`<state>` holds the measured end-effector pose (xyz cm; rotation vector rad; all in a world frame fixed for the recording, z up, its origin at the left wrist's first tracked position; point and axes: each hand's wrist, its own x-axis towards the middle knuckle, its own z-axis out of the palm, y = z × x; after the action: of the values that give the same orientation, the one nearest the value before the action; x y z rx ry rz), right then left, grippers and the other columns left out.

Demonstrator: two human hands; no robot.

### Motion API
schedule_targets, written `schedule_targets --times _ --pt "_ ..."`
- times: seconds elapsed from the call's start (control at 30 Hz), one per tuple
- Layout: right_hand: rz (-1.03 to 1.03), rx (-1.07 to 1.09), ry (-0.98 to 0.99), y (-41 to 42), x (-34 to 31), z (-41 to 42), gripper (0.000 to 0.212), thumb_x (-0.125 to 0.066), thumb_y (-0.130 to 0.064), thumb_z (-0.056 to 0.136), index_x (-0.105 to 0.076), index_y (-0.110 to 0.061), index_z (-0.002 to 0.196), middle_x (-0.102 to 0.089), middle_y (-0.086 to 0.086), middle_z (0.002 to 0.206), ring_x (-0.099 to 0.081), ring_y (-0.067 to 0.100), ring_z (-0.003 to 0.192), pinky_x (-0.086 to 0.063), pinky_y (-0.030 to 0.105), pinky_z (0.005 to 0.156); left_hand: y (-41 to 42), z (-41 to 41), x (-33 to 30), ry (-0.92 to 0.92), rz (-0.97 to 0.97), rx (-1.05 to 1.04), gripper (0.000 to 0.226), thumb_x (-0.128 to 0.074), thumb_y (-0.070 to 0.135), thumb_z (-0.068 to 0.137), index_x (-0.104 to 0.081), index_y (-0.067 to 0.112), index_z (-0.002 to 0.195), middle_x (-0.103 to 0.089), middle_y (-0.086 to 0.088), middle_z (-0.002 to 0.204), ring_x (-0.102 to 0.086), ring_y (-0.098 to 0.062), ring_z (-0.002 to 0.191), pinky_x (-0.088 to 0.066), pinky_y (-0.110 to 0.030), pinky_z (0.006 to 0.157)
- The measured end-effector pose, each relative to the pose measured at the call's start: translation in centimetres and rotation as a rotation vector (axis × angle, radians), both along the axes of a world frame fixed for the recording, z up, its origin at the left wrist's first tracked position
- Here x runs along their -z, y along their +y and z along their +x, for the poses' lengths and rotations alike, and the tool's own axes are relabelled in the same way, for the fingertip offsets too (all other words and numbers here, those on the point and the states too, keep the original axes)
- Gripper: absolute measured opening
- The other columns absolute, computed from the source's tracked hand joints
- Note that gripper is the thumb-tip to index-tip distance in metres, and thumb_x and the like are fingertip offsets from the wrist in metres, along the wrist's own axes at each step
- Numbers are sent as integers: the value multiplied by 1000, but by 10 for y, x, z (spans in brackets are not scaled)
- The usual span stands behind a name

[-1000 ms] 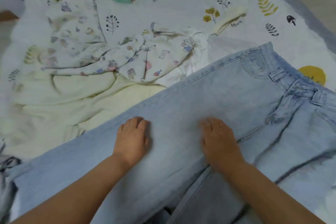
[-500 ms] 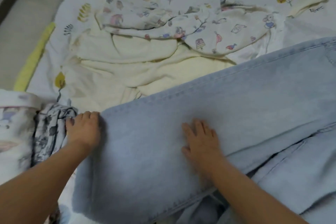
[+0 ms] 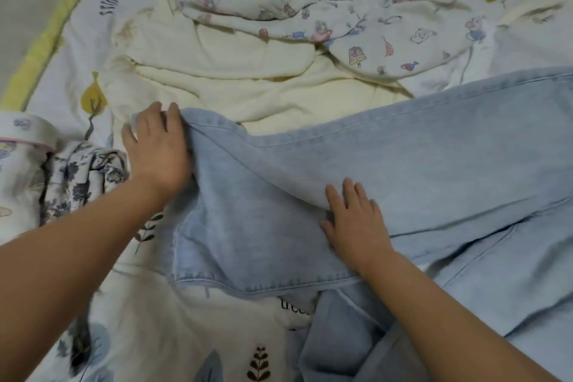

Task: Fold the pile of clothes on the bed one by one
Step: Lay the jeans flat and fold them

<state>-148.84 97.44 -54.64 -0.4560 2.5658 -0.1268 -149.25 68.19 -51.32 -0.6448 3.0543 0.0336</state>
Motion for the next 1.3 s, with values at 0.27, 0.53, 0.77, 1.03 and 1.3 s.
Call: schedule_targets --times 0.27,0.53,0.77,1.03,1.3 --pt "-46 -30 28 28 -6 24 64 -29 -42 99 4 -23 150 9 9 157 7 25 145 -3 40 116 58 68 25 116 186 -168 59 -57 19 86 -35 -3 137 -30 -33 142 -30 -48 130 -22 -61 104" --pt "33 -87 -6 41 -7 36 64 -26 -43 99 7 -19 149 6 12 157 3 27 145 -4 41 116 36 95 15 109 823 -674 21 -55 13 90 -58 8 69 -62 -17 79 -56 -27 83 -42 -34 76" --pt "51 -138 24 41 -11 41 64 -26 -43 99 4 -17 150 4 15 157 0 29 145 -9 42 116 41 118 8 38 917 -696 34 -68 6 80 -42 11 102 -59 -14 92 -56 -28 86 -44 -35 73" --pt "41 -207 86 51 -2 55 62 -27 -39 100 1 -17 150 8 18 156 3 32 145 -7 50 115 53 155 3 -125 -50 -214 53 -55 14 88 -37 4 137 -31 -31 141 -37 -46 121 -33 -54 93" --pt "-118 -384 -90 67 -35 56 66 -36 -51 94 -13 -21 148 -3 9 157 -9 23 143 -13 37 115 138 156 4 -137 221 203 67 -75 -2 59 -55 -2 123 -41 -35 134 -48 -49 118 -44 -56 92"
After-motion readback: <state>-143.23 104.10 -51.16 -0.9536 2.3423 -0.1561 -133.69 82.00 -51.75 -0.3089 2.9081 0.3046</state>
